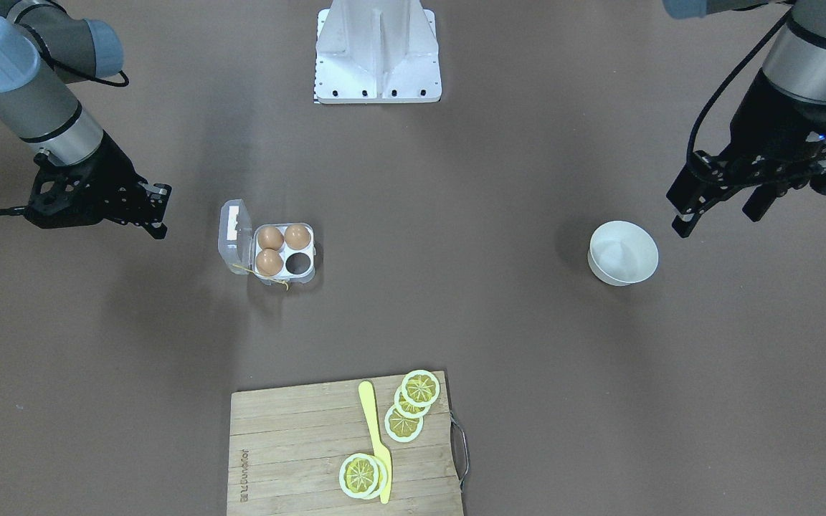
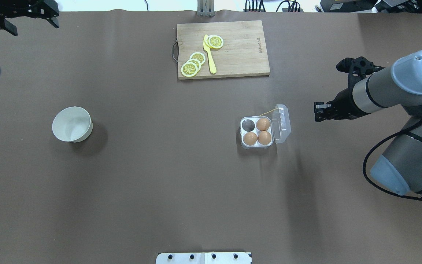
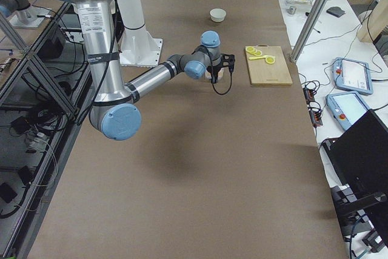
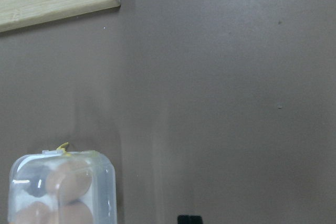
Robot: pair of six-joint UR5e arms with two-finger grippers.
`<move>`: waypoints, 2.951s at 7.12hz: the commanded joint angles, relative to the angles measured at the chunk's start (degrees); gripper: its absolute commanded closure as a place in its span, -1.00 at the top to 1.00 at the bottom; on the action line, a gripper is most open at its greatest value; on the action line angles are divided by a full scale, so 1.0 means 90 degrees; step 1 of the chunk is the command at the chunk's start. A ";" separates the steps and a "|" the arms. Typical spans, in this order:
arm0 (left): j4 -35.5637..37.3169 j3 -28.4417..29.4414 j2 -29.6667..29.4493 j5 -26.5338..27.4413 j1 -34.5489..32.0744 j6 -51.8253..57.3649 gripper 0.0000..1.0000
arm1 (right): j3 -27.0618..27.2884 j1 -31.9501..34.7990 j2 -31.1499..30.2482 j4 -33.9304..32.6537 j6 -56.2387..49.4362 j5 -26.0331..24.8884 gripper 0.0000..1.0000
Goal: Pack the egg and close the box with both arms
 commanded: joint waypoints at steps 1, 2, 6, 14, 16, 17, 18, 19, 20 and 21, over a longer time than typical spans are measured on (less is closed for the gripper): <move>0.0000 -0.0071 0.0010 -0.0026 -0.0117 0.0023 0.96 | -0.0250 -0.0123 0.0032 0.0186 0.0050 -0.0050 -1.00; 0.0000 -0.0081 0.0000 -0.0026 -0.0175 0.0032 0.96 | -0.0552 -0.0113 0.0139 0.0728 0.0089 0.0038 -1.00; -0.0039 0.0055 -0.0098 -0.0017 -0.0264 0.0111 0.96 | -0.1033 -0.0123 0.0872 0.0890 0.0694 0.0722 -1.00; -0.0049 0.0085 -0.0030 -0.0026 -0.0303 0.0208 0.96 | -0.1395 -0.0621 0.2131 0.0832 0.1485 0.0732 -1.00; -0.0030 0.0056 0.0261 -0.0007 -0.0303 0.0605 0.96 | -0.1307 -0.0379 0.2230 0.0831 0.2000 0.0751 0.02; -0.0068 -0.0051 0.0650 0.0003 -0.0313 0.1237 0.96 | -0.1210 -0.0222 0.2220 0.0812 0.1984 0.0771 0.99; -0.0388 -0.0033 0.0944 0.0022 -0.0400 0.1553 0.96 | -0.1093 0.0040 0.2211 0.0618 0.1935 0.0839 1.00; -0.0739 0.0016 0.1160 -0.0026 -0.0526 0.1565 0.96 | -0.0995 0.0430 0.2210 0.0298 0.1751 0.1100 1.00; -0.0916 0.0036 0.1345 -0.0026 -0.0547 0.1691 0.96 | -0.0994 0.0965 0.2172 -0.0092 0.1082 0.1538 1.00; -0.0928 0.0084 0.1434 -0.0036 -0.0634 0.2089 0.96 | -0.1023 0.1522 0.2113 -0.0744 0.0118 0.1861 1.00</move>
